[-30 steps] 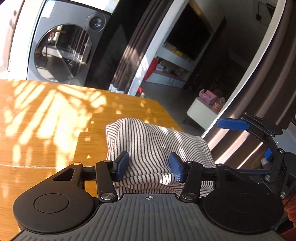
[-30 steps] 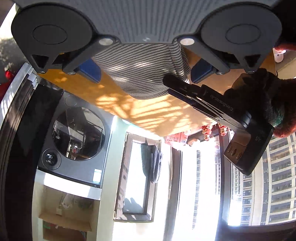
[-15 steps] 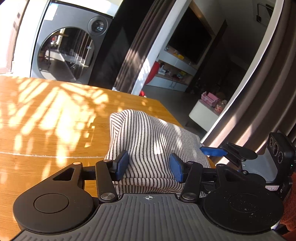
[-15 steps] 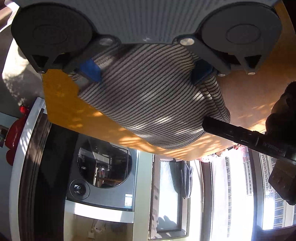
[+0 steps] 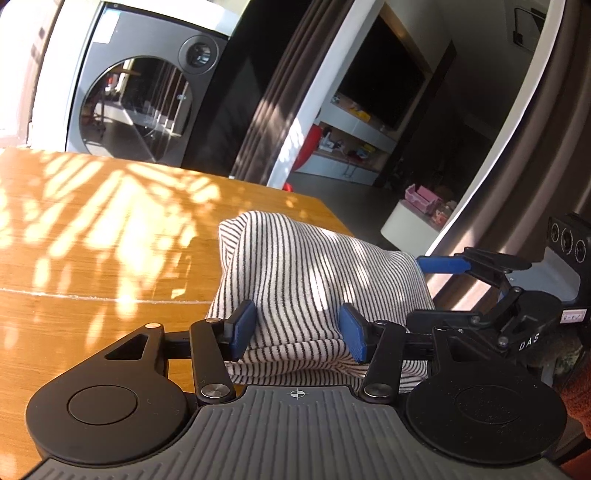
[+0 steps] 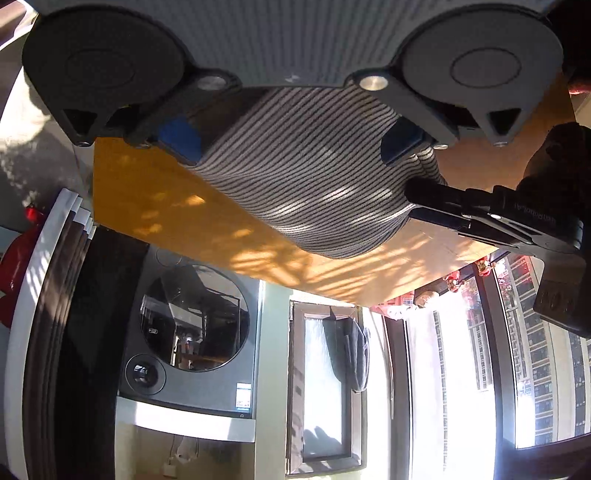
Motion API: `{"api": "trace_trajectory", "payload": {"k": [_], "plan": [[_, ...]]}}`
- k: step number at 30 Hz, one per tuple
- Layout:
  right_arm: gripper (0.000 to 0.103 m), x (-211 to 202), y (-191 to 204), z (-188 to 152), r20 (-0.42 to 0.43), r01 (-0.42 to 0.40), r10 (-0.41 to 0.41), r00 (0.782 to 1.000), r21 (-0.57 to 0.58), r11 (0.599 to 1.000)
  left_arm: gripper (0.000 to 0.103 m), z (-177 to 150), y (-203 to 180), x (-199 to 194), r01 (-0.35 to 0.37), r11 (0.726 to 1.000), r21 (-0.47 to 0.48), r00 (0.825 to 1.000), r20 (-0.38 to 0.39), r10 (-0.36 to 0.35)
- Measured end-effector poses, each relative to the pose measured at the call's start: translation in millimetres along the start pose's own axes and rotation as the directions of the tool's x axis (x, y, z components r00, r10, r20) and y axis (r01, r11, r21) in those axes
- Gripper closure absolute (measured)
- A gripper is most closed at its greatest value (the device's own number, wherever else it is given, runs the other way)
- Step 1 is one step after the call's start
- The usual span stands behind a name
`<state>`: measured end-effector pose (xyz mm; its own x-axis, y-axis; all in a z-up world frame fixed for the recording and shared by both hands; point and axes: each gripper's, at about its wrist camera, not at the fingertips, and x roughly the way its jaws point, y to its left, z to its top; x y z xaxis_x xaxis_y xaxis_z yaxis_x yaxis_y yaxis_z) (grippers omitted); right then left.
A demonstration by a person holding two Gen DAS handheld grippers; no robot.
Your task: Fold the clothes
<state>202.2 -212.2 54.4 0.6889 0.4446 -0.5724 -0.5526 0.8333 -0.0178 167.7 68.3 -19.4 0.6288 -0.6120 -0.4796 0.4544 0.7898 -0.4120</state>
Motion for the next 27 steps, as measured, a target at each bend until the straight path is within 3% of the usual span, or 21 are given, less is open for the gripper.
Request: {"api": "trace_trajectory", "payload": {"k": [4, 9, 17, 20, 21, 24, 27], "plan": [[0.0, 15, 2, 31, 0.019, 0.021, -0.019, 1.0, -0.065, 0.998, 0.043, -2, -6, 0, -0.016, 0.998, 0.053, 1.0, 0.004, 0.016], [0.0, 88, 28, 31, -0.112, 0.109, -0.149, 0.983, -0.306, 0.946, 0.042, -3, -7, 1, -0.024, 0.997, 0.072, 1.0, 0.002, 0.024], [0.0, 67, 9, 24, -0.107, 0.09, -0.112, 0.988, -0.187, 0.978, 0.034, 10, -6, -10, -0.014, 0.999, 0.03, 1.0, -0.009, 0.015], [0.0, 54, -4, 18, -0.126, 0.075, -0.093, 0.988, -0.136, 0.988, 0.017, 17, -7, -33, -0.057, 0.998, -0.039, 0.998, 0.02, 0.057], [0.0, 52, -8, 14, -0.131, 0.076, -0.091, 0.987, -0.117, 0.99, 0.016, 18, -9, -39, -0.058, 0.996, -0.061, 0.998, 0.022, 0.059], [0.0, 45, -14, 1, -0.131, 0.078, -0.082, 0.988, -0.034, 0.996, 0.016, 13, -14, -44, 0.035, 0.989, -0.142, 0.999, -0.018, -0.038], [0.0, 39, -10, -11, -0.117, 0.097, -0.091, 0.989, 0.049, 0.994, 0.019, 4, -21, -28, 0.105, 0.973, -0.204, 0.989, -0.077, -0.122]]}}
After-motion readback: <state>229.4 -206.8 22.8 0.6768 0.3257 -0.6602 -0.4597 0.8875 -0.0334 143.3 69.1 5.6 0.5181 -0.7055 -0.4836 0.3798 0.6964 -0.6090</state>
